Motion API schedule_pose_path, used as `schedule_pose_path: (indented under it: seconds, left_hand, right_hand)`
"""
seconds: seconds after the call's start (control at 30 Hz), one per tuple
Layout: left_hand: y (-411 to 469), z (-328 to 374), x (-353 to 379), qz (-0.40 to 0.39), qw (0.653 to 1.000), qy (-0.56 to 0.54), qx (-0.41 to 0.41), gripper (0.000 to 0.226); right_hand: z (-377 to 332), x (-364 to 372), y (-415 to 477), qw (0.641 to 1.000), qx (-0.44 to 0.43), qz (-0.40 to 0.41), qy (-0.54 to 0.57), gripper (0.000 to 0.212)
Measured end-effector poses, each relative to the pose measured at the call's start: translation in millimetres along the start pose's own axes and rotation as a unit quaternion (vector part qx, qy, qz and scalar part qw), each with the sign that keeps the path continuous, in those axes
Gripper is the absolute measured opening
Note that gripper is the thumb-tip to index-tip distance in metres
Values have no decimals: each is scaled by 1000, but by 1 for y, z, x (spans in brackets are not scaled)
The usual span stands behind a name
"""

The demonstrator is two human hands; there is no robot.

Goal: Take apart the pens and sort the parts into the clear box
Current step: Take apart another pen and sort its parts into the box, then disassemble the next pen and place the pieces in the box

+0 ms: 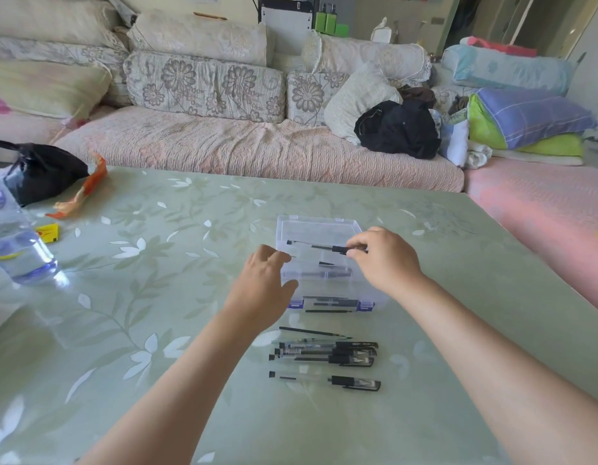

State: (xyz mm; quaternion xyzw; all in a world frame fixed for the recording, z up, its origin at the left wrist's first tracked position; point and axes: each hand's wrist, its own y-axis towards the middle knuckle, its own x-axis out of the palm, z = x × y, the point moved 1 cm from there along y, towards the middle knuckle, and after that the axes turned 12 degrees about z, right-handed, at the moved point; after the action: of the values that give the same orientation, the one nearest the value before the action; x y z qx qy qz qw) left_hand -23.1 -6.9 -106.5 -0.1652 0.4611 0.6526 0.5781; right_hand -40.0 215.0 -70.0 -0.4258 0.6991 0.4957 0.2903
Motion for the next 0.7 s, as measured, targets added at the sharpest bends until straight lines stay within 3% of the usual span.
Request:
schedule_pose_path:
  seconds: [0.23, 0.33, 0.7]
  left_hand:
    - [0, -2, 4, -65, 998, 23, -4, 48]
    - [0, -2, 3, -76, 996, 35, 3, 49]
    - [-2, -3, 0, -85, 996, 34, 7, 51]
  right_hand:
    - [-11, 26, 20, 985, -60, -142, -73, 19]
    - [-10, 29, 26, 981, -43, -182, -60, 25]
    - [-15, 26, 7, 974, -73, -215, 8, 37]
